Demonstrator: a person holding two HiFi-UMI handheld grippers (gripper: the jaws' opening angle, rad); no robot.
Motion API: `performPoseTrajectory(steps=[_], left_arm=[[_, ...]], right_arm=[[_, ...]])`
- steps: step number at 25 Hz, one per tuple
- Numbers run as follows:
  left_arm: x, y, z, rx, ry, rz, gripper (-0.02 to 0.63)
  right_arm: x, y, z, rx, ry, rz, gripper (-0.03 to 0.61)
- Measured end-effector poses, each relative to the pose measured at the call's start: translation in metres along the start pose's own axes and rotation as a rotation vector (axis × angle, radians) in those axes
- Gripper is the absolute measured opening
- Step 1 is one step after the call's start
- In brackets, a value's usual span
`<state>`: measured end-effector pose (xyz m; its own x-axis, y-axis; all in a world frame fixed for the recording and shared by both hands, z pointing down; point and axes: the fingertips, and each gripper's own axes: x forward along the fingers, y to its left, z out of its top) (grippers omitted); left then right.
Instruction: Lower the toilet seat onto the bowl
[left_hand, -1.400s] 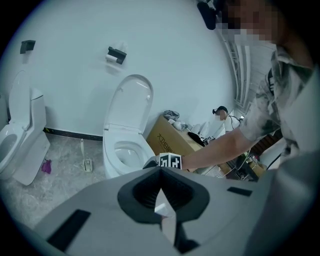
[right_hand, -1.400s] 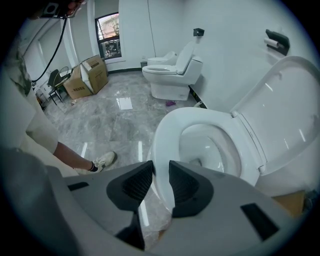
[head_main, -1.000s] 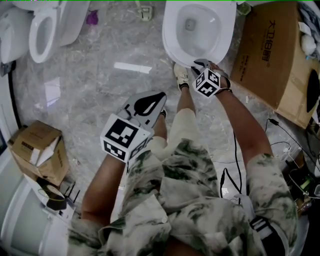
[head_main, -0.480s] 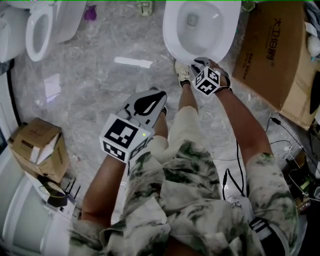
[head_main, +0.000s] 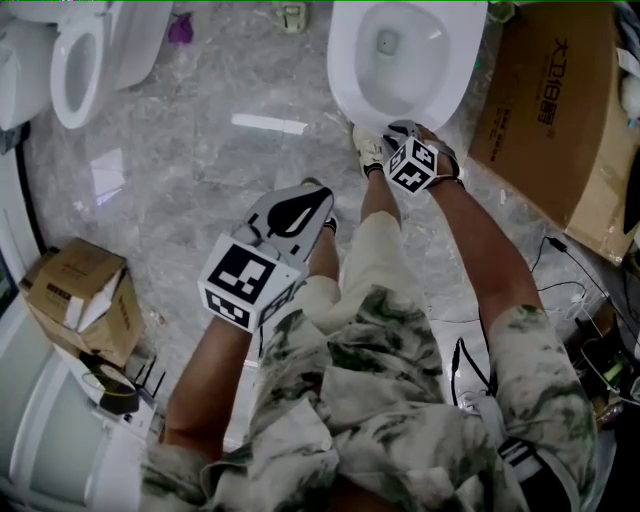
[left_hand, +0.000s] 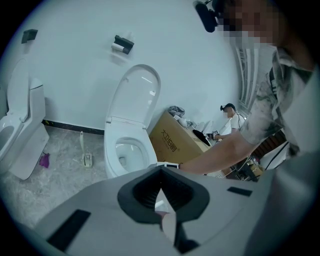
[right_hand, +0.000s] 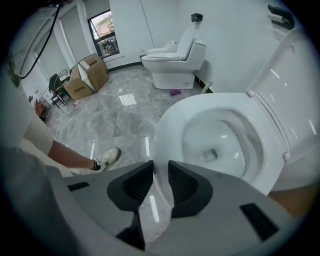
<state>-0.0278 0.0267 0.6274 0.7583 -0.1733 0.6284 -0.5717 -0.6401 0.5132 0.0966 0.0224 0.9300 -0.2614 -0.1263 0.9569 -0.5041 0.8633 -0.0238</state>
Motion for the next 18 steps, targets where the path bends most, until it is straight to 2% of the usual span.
performPoseTrajectory(steps=[11, 18], left_arm=[[0.001, 0.015, 0.003, -0.009, 0.015, -0.007, 0.021], [-0.001, 0.01, 0.008, 0.015, 0.007, -0.03, 0.021]], right_arm=[[0.015, 0.0, -0.001, 0.034, 0.029, 0.013, 0.115], [0.011, -0.001, -0.006, 0.119, 0.057, 0.0, 0.1]])
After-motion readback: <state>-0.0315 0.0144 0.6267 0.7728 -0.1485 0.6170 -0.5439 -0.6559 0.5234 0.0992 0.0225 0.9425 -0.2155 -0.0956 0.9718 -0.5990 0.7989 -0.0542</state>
